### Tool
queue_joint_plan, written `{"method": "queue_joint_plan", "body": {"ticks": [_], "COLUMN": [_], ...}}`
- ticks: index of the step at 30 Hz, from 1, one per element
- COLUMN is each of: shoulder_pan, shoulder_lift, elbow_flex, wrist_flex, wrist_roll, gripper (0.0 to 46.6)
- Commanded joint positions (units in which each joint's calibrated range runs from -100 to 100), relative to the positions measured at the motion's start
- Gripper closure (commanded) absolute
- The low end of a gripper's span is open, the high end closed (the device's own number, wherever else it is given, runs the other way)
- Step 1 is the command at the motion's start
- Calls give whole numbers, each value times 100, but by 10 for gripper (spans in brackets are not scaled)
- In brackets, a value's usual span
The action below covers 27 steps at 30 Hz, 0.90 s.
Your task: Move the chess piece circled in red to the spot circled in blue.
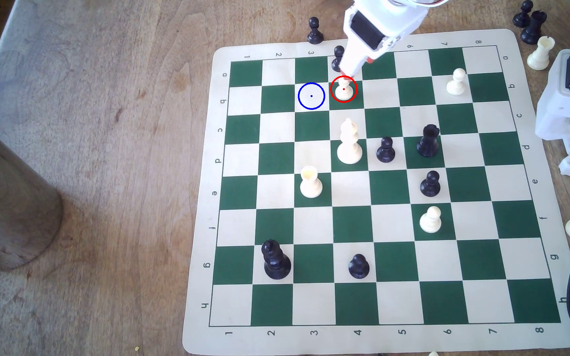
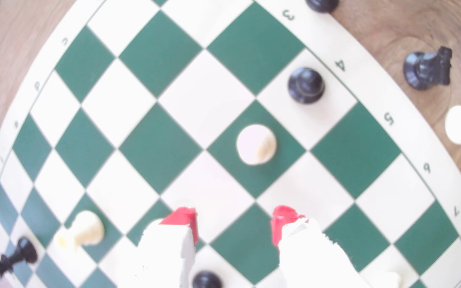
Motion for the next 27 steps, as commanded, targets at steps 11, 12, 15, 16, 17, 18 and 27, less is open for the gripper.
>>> {"method": "queue_joint_plan", "body": {"ticks": [11,12,15,16,17,18,27], "shoulder_pan": [125,133,149,157,157,165,219], "shoulder_lift": [624,658,751,828,862,904,1184], "elbow_flex": [-314,-314,-314,-314,-314,-314,-314], "wrist_flex": [-928,-961,-1027,-1076,-1100,-1117,-1272], "wrist_roll": [-83,-83,-83,-83,-83,-83,-63], "gripper": [321,320,318,318,318,318,321]}}
